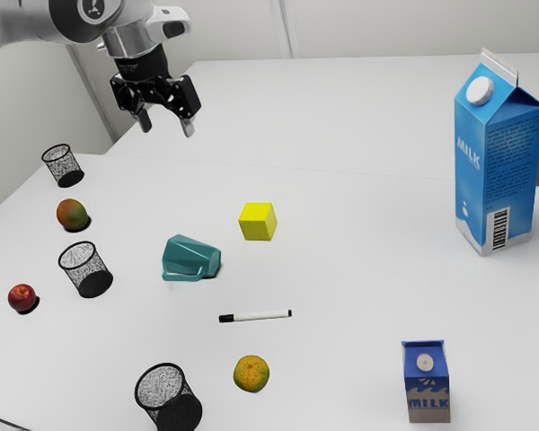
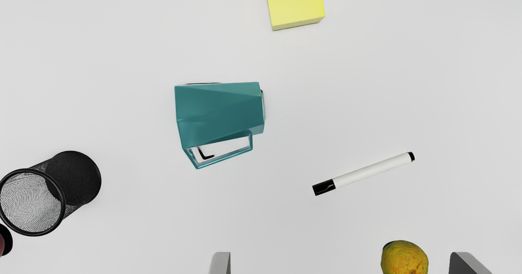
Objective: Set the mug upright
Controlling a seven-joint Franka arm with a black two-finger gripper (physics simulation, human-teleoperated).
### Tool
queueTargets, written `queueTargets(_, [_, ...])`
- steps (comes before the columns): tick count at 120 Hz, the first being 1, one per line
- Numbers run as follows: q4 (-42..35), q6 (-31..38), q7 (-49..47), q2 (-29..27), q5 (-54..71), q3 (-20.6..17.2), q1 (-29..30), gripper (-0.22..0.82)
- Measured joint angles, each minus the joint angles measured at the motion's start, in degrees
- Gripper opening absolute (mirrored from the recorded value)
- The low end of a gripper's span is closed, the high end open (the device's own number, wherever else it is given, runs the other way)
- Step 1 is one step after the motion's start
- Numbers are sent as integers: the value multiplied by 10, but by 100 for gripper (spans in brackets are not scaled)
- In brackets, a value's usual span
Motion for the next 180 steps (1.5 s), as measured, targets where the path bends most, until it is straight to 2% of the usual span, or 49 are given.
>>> queueTargets(41, [-22, -1, -2, -20, 1, 0, -14, 58])
queueTargets(65, [-60, -2, 6, -45, -9, 18, -26, 58])
queueTargets(103, [-139, 46, 63, -52, -81, 46, 84, 58])
queueTargets(137, [-245, 157, 163, -42, -189, 57, 131, 58])
queueTargets(180, [-275, 225, 290, 10, -270, 58, 193, 58])
